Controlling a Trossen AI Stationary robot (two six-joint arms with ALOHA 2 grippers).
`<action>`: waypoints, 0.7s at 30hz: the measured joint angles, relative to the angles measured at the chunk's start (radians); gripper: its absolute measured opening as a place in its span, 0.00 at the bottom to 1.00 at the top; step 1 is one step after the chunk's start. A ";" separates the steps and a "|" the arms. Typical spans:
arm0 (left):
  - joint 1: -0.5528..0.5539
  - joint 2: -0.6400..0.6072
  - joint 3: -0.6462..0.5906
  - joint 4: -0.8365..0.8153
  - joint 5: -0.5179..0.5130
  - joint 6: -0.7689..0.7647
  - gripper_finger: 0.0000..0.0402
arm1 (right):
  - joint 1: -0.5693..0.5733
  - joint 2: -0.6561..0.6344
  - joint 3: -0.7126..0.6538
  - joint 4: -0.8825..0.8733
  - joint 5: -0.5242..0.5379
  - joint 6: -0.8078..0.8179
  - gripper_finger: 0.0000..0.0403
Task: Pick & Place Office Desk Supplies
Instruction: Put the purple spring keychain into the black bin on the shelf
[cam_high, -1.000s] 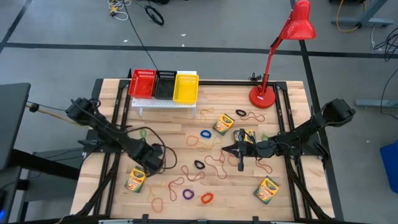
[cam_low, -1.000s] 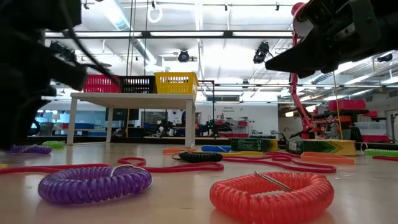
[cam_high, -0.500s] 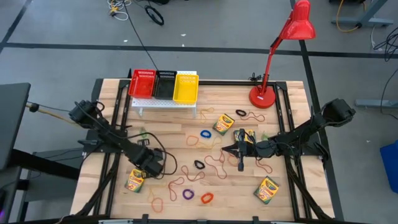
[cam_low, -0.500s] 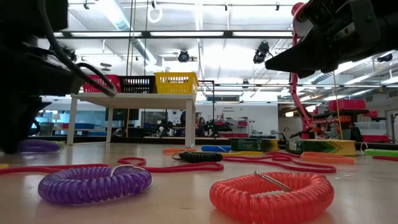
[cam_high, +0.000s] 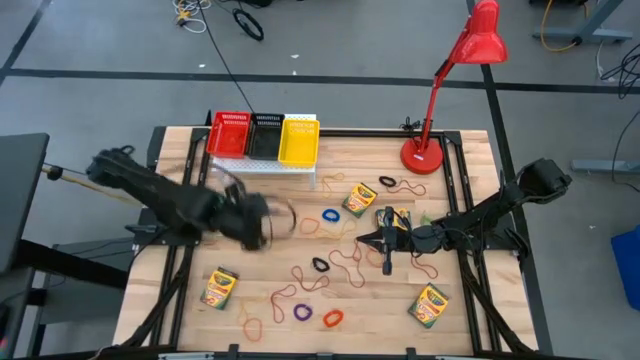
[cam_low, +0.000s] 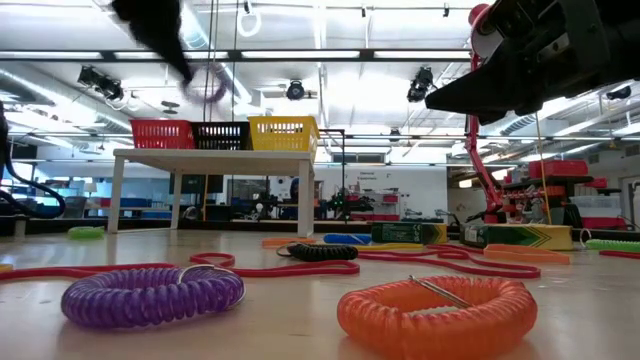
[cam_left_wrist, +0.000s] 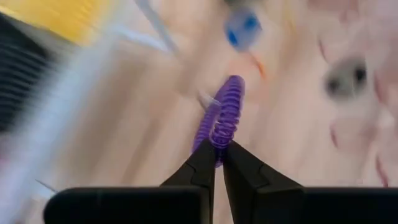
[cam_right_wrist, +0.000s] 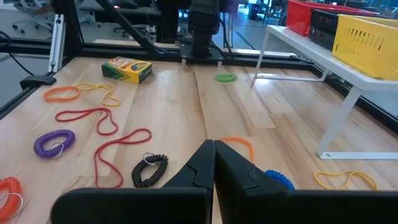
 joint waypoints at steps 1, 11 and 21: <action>0.038 -0.025 0.019 -0.002 -0.020 0.010 0.06 | 0.000 0.000 0.000 0.000 0.000 0.000 0.02; 0.571 -0.067 0.152 0.081 0.101 0.451 0.06 | 0.000 0.000 0.000 0.007 0.000 0.000 0.02; 0.974 0.070 0.151 0.157 0.430 0.683 0.08 | 0.000 0.000 0.000 0.023 0.000 0.002 0.02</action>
